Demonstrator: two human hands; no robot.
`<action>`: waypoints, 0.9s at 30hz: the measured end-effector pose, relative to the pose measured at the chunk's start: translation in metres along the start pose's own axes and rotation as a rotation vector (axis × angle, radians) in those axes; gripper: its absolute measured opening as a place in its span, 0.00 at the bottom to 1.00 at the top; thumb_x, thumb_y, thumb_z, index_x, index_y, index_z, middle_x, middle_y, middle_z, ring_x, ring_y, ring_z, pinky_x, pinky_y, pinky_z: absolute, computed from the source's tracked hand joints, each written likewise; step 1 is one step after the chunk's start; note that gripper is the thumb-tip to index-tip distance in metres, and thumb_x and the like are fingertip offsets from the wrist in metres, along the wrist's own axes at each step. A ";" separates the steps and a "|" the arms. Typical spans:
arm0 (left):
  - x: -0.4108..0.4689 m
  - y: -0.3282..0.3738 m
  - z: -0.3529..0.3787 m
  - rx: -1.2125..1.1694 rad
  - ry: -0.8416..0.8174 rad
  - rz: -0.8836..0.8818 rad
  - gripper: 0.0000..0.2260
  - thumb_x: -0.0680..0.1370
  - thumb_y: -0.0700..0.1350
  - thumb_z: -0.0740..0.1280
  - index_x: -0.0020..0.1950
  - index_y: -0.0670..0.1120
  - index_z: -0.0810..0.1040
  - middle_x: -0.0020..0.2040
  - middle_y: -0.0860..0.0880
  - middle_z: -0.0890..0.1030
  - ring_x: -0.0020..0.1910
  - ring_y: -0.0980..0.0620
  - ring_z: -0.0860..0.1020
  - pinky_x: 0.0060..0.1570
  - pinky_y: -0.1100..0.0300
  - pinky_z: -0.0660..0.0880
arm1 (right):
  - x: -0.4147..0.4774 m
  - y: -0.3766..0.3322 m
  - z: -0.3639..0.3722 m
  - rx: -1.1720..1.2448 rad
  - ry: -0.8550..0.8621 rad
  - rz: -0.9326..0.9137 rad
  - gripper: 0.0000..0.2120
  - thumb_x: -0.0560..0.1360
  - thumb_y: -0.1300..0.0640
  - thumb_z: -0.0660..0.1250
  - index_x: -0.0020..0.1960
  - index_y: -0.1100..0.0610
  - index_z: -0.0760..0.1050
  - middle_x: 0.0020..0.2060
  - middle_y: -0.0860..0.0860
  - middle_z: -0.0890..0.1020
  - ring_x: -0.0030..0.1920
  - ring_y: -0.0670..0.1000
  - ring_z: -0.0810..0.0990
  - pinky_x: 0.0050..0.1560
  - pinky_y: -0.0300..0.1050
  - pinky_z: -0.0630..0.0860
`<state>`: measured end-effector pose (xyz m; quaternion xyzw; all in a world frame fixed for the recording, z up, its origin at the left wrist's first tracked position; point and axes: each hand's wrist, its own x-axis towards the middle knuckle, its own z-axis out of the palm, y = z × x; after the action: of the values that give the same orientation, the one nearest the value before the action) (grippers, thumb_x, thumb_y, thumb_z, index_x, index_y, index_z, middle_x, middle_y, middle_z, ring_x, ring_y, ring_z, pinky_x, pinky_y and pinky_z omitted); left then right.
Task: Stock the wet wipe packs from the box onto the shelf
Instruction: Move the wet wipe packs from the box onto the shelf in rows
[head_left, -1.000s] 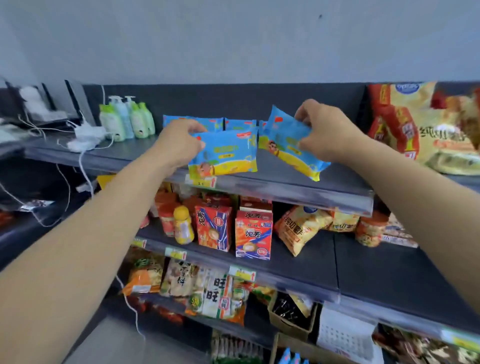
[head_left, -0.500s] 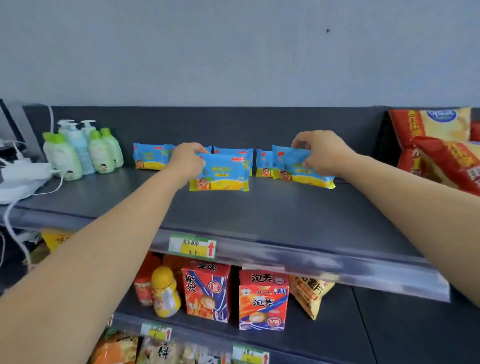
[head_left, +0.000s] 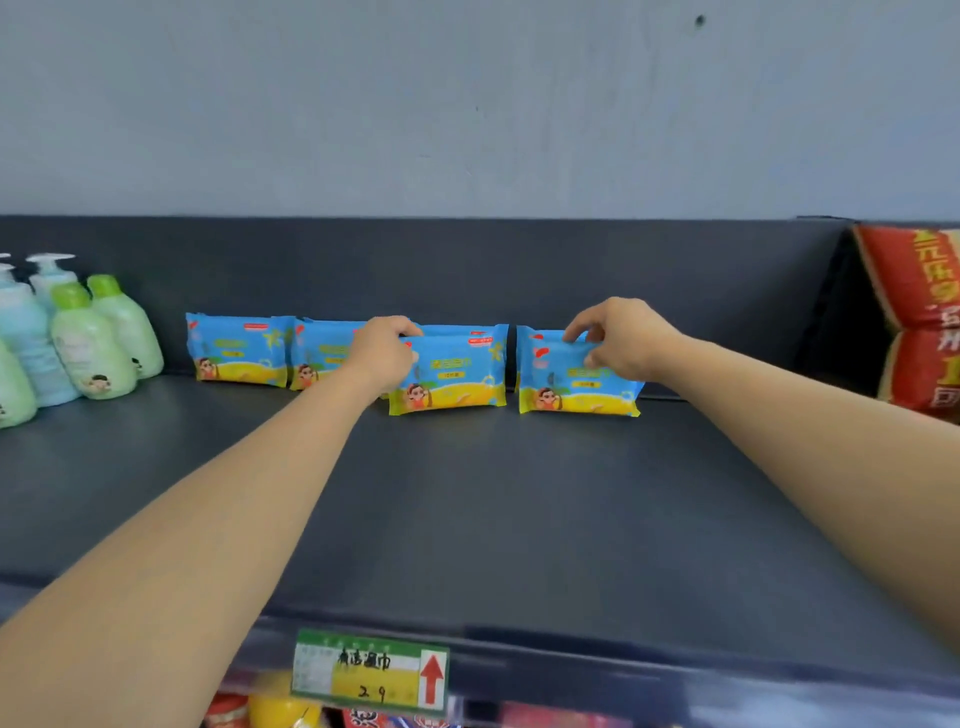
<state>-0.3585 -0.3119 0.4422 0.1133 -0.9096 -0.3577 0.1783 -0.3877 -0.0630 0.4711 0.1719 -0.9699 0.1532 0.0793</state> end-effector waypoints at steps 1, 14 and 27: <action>0.002 -0.002 0.003 0.016 -0.006 0.008 0.15 0.77 0.34 0.64 0.63 0.42 0.74 0.69 0.44 0.70 0.59 0.41 0.75 0.54 0.54 0.73 | 0.004 0.001 0.006 -0.002 0.027 0.001 0.16 0.75 0.63 0.67 0.60 0.50 0.77 0.60 0.54 0.76 0.58 0.55 0.75 0.53 0.45 0.74; 0.024 -0.006 0.019 0.234 0.095 0.239 0.11 0.75 0.37 0.68 0.56 0.42 0.72 0.58 0.44 0.69 0.52 0.47 0.72 0.47 0.57 0.71 | 0.011 0.001 0.040 -0.167 0.274 0.004 0.15 0.76 0.53 0.65 0.62 0.53 0.72 0.59 0.55 0.74 0.61 0.56 0.69 0.60 0.51 0.68; 0.003 0.001 0.013 0.505 0.254 0.310 0.21 0.75 0.44 0.70 0.65 0.40 0.69 0.62 0.41 0.69 0.60 0.43 0.70 0.58 0.51 0.72 | -0.017 -0.012 0.035 -0.186 0.364 -0.032 0.16 0.78 0.59 0.59 0.65 0.56 0.71 0.59 0.55 0.75 0.61 0.56 0.69 0.60 0.49 0.66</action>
<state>-0.3663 -0.3038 0.4347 0.0581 -0.9465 -0.0721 0.3090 -0.3714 -0.0804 0.4379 0.1489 -0.9466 0.0903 0.2713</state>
